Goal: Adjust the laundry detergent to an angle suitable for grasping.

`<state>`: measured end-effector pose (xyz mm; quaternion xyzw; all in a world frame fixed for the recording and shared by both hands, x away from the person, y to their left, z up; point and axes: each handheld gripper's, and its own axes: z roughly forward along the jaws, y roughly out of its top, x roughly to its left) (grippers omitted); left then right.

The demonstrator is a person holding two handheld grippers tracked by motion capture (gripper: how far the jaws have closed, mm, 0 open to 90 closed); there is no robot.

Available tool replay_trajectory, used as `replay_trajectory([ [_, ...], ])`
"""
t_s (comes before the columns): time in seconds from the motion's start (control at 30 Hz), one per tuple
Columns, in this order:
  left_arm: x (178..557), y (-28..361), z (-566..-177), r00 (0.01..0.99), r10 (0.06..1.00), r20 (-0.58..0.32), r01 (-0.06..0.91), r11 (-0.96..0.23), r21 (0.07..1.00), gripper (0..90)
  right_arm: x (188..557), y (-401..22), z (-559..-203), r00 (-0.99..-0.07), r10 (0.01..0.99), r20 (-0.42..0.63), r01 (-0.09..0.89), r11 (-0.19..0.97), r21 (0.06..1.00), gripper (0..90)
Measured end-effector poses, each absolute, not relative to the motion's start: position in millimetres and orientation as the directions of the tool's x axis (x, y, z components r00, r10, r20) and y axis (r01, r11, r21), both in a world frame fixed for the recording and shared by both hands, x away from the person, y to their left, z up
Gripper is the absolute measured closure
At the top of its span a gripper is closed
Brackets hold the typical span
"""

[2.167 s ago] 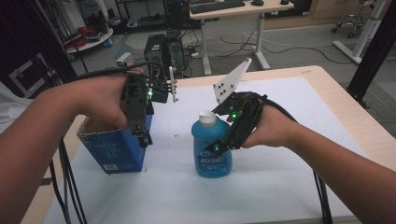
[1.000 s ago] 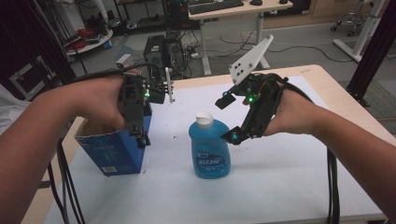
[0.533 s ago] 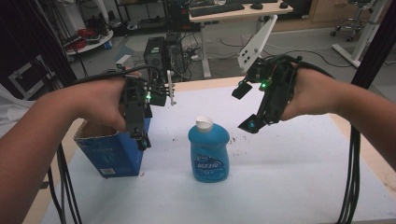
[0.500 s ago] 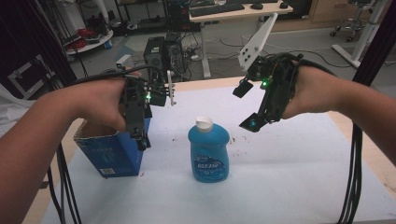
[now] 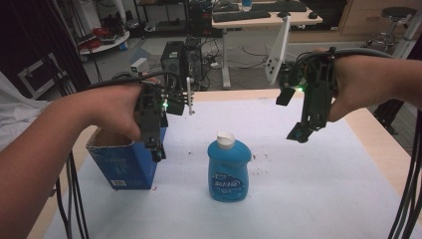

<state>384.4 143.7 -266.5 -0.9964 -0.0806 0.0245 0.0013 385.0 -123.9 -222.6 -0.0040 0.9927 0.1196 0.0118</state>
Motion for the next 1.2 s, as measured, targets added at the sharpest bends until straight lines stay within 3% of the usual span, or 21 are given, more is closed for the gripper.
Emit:
replay_trajectory([
  [0.23, 385, 142, -265, 0.986, 0.159, -0.049, 0.159, -0.987, -0.01, 1.8, 386, -128, -215, -0.999, -0.01, -0.039, -0.016, 0.989, 0.15, 1.2],
  [0.63, 388, 138, -268, 0.986, 0.158, -0.051, 0.158, -0.987, -0.016, 1.8, 385, -135, -212, -0.999, -0.018, -0.03, -0.021, 0.995, 0.093, 1.2],
  [1.2, 393, 135, -267, 0.987, 0.154, -0.053, 0.154, -0.988, -0.014, 1.8, 393, -146, -203, -0.999, 0.012, -0.039, 0.009, 0.995, 0.097, 1.2],
])
